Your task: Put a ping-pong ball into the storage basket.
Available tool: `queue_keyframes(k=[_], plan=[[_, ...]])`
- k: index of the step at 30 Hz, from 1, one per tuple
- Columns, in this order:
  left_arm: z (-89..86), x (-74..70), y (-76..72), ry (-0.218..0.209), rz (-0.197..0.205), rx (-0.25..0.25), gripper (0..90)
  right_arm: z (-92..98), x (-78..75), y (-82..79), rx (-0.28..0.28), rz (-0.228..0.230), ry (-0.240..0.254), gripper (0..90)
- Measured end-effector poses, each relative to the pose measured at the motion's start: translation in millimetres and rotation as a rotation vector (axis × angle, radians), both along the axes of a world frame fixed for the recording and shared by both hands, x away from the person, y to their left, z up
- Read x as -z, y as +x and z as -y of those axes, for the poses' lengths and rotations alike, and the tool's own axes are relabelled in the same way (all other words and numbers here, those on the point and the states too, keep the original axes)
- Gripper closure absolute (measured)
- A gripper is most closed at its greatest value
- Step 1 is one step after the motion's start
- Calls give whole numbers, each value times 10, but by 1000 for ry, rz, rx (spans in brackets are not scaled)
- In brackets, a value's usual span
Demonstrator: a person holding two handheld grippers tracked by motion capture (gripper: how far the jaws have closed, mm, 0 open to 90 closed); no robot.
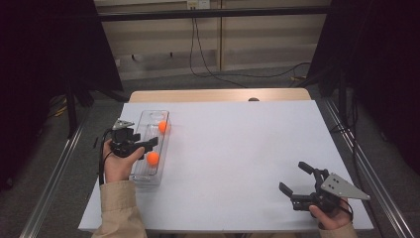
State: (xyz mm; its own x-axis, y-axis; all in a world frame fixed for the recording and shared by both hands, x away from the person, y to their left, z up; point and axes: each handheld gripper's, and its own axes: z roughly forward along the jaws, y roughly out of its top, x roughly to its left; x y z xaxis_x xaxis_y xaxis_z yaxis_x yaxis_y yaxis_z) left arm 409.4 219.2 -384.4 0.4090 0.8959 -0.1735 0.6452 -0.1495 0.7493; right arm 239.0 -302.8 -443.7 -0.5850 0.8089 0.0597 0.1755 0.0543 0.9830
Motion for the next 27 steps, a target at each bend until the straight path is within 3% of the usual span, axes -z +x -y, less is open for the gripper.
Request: queue_keyframes(k=[1,9,18,27], plan=[[6,-13,-34,-16,22,6,260,1,-1,-1,0,1,-1,43],[45,-37,-132,-15,58,20,223,5,-2,-7,3,0,0,43],[107,12,-222,-13,67,34,174,8,-2,-10,3,0,3,43],[125,60,-316,-51,96,38,117,4,-2,-11,2,0,1,43]])
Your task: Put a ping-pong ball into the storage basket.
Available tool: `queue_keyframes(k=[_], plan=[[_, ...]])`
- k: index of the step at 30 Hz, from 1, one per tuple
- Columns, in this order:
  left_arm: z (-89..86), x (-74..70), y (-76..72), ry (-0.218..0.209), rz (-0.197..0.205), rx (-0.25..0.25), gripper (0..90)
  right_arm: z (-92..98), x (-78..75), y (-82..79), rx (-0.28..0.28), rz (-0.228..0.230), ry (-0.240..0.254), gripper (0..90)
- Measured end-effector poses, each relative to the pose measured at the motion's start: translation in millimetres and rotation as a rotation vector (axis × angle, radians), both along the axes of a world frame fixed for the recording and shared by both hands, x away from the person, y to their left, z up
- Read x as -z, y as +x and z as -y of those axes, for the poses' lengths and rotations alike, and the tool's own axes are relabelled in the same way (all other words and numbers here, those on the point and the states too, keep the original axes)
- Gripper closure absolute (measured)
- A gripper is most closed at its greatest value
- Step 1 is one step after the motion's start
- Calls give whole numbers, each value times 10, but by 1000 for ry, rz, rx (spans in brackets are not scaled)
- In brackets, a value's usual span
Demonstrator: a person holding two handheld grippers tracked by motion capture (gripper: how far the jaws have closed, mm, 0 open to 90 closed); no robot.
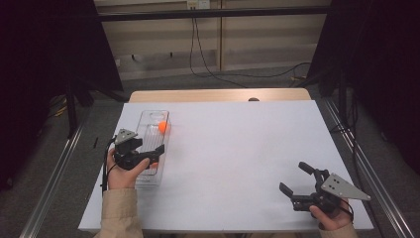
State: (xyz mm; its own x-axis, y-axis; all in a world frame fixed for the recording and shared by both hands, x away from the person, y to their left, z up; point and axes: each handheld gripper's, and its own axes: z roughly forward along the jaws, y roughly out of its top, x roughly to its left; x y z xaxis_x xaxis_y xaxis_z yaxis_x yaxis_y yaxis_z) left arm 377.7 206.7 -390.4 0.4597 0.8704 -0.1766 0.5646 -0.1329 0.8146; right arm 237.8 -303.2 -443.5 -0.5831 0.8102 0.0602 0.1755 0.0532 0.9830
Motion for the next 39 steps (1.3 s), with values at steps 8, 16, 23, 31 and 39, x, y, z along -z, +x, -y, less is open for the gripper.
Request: queue_keyframes(k=[8,16,23,31,39], plan=[[-1,13,-57,-24,20,19,78,4,-1,-1,1,0,1,43],[-14,27,-144,-58,56,53,37,6,0,-1,-1,0,1,43],[-19,52,-191,-51,72,66,34,4,0,0,0,1,0,43],[-24,120,-261,-53,88,71,34,4,-1,-2,-1,1,1,43],[-21,161,-347,-87,126,72,36,4,-2,-3,0,2,0,43]])
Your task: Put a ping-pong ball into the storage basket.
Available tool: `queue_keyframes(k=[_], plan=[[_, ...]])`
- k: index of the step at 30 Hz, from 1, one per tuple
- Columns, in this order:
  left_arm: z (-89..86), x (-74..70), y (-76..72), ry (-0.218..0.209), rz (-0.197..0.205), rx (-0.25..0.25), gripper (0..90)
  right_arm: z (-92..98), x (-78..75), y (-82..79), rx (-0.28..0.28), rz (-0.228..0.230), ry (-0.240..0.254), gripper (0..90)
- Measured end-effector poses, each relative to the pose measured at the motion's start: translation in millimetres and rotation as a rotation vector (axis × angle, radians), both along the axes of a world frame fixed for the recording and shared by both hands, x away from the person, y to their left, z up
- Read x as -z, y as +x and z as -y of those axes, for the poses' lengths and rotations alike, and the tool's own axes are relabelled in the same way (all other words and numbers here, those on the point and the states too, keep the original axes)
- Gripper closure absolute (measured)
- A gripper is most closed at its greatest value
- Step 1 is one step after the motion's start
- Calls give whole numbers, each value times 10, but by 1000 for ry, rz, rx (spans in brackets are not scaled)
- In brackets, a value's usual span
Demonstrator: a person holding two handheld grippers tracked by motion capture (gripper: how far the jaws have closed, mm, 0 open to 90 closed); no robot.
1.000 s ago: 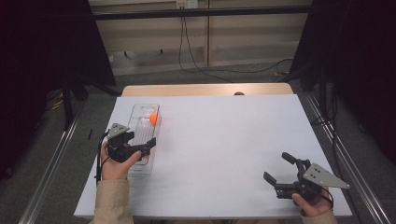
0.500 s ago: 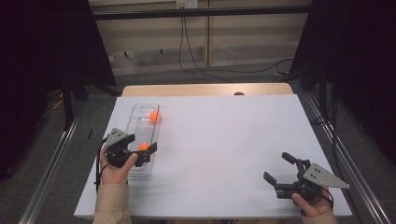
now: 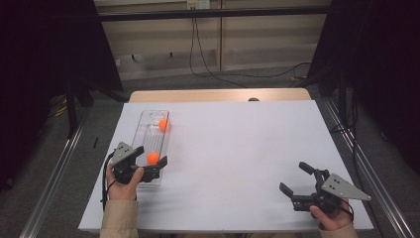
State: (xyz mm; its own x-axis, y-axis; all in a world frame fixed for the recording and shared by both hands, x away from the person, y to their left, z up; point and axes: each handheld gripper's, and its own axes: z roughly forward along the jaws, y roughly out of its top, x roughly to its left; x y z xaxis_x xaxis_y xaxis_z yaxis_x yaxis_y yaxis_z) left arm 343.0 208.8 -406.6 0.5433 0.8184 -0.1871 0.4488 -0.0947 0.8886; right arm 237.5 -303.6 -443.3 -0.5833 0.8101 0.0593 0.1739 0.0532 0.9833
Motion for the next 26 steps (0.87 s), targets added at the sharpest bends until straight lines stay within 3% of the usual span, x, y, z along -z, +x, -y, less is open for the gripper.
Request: queue_keyframes(k=[2,14,26], plan=[[15,25,-32,18,6,9,36,0,-1,0,0,1,0,43],[13,132,-138,-10,16,53,36,-3,2,0,1,-1,-2,43],[6,173,-223,-14,62,73,35,-8,9,8,-3,-6,-7,42]])
